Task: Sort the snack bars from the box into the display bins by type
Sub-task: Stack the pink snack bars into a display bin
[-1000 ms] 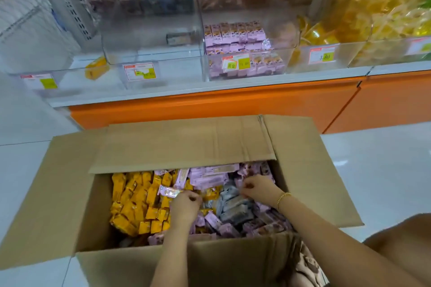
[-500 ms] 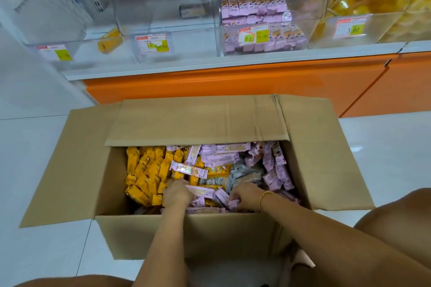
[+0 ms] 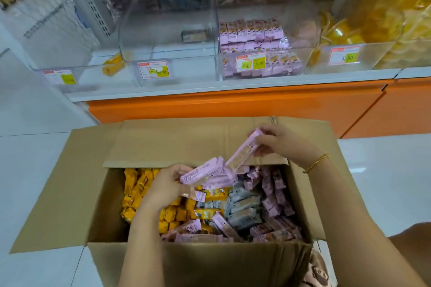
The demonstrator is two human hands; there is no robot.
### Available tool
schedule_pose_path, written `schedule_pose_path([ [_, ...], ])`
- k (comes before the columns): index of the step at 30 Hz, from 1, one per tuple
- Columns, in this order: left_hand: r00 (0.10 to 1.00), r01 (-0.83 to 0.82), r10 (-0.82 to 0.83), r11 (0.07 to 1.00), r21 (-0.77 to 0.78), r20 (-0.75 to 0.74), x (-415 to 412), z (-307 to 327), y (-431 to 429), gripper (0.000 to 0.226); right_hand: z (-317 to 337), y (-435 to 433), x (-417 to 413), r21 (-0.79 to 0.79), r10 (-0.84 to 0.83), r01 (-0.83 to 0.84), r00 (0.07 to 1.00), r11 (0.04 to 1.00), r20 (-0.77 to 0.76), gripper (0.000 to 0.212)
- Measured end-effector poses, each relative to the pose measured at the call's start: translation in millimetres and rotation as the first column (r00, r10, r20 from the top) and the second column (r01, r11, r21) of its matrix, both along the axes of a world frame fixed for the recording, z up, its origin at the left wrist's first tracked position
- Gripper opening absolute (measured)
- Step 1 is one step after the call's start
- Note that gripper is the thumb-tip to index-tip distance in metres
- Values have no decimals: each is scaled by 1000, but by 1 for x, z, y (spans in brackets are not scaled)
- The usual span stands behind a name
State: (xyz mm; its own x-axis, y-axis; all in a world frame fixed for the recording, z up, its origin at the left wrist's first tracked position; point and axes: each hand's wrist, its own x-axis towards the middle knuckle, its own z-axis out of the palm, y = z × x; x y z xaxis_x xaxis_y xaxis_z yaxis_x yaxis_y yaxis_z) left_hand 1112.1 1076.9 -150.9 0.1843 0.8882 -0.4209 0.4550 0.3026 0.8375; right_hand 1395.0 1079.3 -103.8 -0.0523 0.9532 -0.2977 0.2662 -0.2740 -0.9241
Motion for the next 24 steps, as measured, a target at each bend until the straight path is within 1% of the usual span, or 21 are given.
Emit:
schedule_pose_path([
  [2,999,-46,43,987,151,24,4,14,3,35,7,-3,6,9,-94,98,971,995,-219,15],
  [4,989,-138,120,958,252,86,8,23,4,33,5,-4,6,-8,-186,202,887,979,-422,16],
  [5,980,-184,155,941,284,122,9,25,4,33,3,-4,6,-6,-210,239,840,971,-500,17],
  [7,966,-241,196,917,317,168,16,31,3,35,1,-5,0,28,-196,272,756,962,-625,19],
  [8,958,-267,213,909,319,194,21,33,2,36,1,-5,-5,52,-173,274,730,960,-661,24],
  [9,949,-286,221,903,319,226,27,35,1,36,1,-6,-12,70,-154,271,720,960,-677,27],
  [11,920,-334,243,895,295,307,42,38,0,34,-2,-8,-28,106,-117,244,746,964,-656,30],
  [12,893,-364,256,894,259,370,47,39,-1,33,-3,-9,-36,129,-95,226,767,966,-635,32],
  [13,847,-402,279,893,202,452,52,40,0,32,-3,-10,-41,153,-78,216,785,964,-615,33],
  [14,773,-439,314,892,108,551,55,42,1,32,-2,-10,-44,177,-70,217,798,960,-599,32],
  [15,683,-449,343,893,0,645,56,46,2,31,0,-9,-45,192,-68,223,801,956,-595,30],
  [16,598,-450,360,890,-72,716,57,49,3,27,3,-9,-45,200,-64,226,800,953,-597,27],
  [17,574,-462,364,884,-77,733,56,48,5,22,6,-9,-44,201,-62,223,801,954,-595,24],
  [18,576,-484,381,872,-75,723,58,50,7,22,8,-9,-43,205,-59,215,813,955,-579,21],
  [19,586,-502,401,862,-73,705,58,47,11,30,8,-10,-44,210,-59,208,830,955,-555,19],
  [21,564,-537,447,837,-103,694,61,49,14,51,10,-12,-45,220,-71,219,843,951,-532,18],
  [22,533,-545,476,826,-146,700,62,51,14,49,11,-13,-46,230,-85,237,848,944,-524,21],
  [24,505,-482,483,845,-231,716,62,51,15,9,15,-13,-46,250,-125,280,859,927,-497,42],
])
